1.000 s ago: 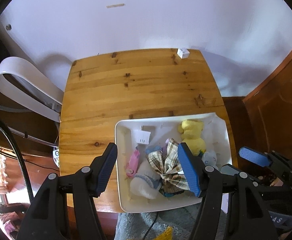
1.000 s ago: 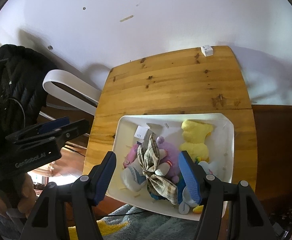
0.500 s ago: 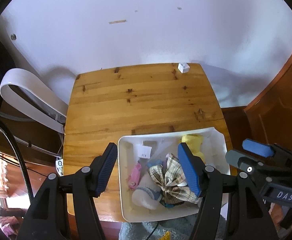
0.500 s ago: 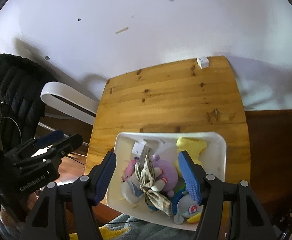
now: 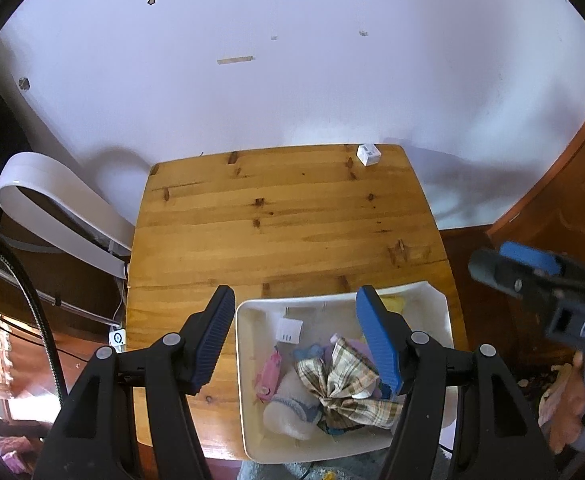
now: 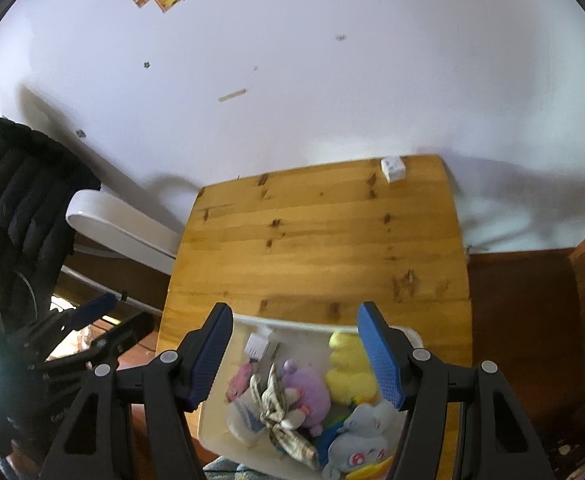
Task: Organize objects
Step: 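Open both tools and move the right tool toward the small white box, then grasp the small white box with the right tool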
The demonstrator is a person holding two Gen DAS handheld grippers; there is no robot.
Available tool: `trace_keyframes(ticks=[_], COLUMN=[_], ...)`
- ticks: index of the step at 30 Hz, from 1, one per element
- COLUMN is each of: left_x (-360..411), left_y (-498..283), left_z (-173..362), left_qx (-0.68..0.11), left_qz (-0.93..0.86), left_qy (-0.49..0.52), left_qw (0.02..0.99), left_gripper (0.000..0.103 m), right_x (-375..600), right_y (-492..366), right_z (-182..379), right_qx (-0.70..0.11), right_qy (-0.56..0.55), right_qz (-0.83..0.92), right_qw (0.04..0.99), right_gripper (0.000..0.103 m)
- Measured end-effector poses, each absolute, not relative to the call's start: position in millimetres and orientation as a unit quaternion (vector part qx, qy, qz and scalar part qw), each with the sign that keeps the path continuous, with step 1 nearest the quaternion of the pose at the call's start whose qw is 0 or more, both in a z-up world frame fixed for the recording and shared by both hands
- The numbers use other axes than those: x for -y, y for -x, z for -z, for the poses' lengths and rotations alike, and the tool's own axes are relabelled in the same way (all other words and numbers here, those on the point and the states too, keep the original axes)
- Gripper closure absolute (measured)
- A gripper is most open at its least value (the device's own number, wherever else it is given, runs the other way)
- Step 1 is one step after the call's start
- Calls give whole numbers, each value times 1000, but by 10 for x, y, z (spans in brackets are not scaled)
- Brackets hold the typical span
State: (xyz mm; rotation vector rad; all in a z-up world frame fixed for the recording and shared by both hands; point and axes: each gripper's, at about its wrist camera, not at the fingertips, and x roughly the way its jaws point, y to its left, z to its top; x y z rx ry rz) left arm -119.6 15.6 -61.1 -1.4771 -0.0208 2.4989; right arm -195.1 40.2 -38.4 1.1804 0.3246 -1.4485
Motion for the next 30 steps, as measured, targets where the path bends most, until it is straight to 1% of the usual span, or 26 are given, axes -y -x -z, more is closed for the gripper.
trace_keyframes(ticks=[13,18,24,30], left_x=[-125,-95,-50,-45], left_y=[1591,1776,1982,2085], left_z=[548,620,743,887], left_qx=[18,21,26,19], left_qz=[-862,-860,-856,-856], left_qy=[492,497,505,504], left_qw=[119,115,109,111], left_gripper=[35,35,35,35], right_x=[447,799,1308,1829], right_y=[2407,2617,2809,3023], right_z=[49,52,319,884], right_qx=[-164,-169,-185,-199], right_qy=[-444,-430,-427,-444], right_qz=[671,684,689,682], right_qw=[571,565,555,545], right_gripper=[37,37,37,37])
